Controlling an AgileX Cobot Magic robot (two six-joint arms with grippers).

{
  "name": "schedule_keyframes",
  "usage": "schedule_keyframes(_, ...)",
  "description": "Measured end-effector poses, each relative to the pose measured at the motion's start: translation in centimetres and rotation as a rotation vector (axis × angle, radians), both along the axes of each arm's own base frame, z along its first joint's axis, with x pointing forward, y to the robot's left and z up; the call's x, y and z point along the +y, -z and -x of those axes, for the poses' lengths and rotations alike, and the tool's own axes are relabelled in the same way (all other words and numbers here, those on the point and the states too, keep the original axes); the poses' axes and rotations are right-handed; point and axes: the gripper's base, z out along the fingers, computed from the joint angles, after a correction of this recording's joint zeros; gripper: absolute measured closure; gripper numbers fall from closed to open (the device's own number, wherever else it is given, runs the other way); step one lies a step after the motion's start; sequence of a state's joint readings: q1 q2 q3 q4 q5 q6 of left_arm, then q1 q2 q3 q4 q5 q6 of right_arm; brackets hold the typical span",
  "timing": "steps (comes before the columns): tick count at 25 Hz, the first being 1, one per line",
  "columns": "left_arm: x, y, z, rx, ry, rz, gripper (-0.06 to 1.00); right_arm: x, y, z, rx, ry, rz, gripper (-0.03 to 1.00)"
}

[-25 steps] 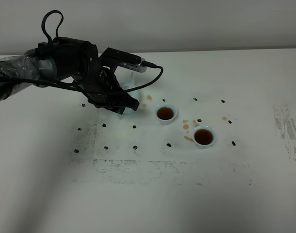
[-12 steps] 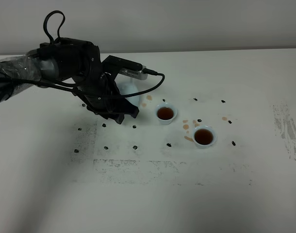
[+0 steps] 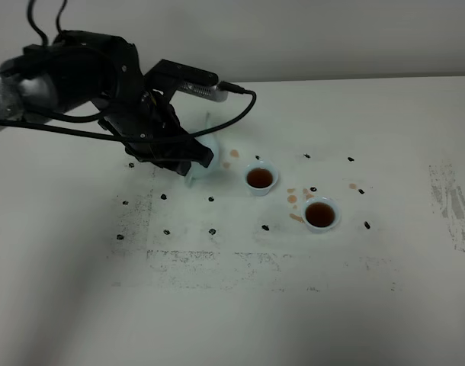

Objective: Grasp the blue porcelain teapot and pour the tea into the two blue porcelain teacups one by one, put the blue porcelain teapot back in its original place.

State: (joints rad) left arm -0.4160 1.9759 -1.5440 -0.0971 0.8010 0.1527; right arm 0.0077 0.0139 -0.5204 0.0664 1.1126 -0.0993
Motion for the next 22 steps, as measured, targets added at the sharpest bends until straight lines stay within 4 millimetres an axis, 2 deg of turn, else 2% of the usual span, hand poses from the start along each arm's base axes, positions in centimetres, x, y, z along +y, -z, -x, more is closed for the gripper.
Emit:
schedule_keyframes(2,0.7,-2.4,0.7,-0.028,-0.01,0.023,0.59,0.0,0.0,0.0,0.0,0.0,0.0,0.41)
schedule_keyframes(4,2.2,-5.1,1.6,-0.042,-0.04,0.047,0.59,0.0,0.0,0.0,0.0,0.0,0.0,0.41)
schedule_keyframes(6,4.6,-7.7,2.4,-0.057,-0.086,0.056,0.59,0.0,0.0,0.0,0.0,0.0,0.0,0.41)
schedule_keyframes(9,9.2,-11.6,4.7,-0.106,-0.167,0.019,0.59,0.0,0.0,0.0,0.0,0.0,0.0,0.41)
schedule_keyframes(13,15.1,-16.6,10.9,-0.291,-0.335,-0.048,0.59,0.0,0.0,0.0,0.0,0.0,0.0,0.41)
schedule_keyframes(15,17.8,-18.5,15.4,-0.394,-0.453,-0.078,0.59,0.0,0.0,0.0,0.0,0.0,0.0,0.41)
schedule_keyframes(18,20.1,-18.2,22.2,-0.45,-0.584,-0.127,0.59,0.0,0.0,0.0,0.0,0.0,0.0,0.41)
schedule_keyframes(19,20.3,-17.8,24.4,-0.462,-0.614,-0.131,0.59,0.0,0.0,0.0,0.0,0.0,0.0,0.41)
schedule_keyframes(22,19.7,-14.9,28.8,-0.443,-0.616,-0.1,0.59,0.0,0.0,0.0,0.0,0.0,0.0,0.41)
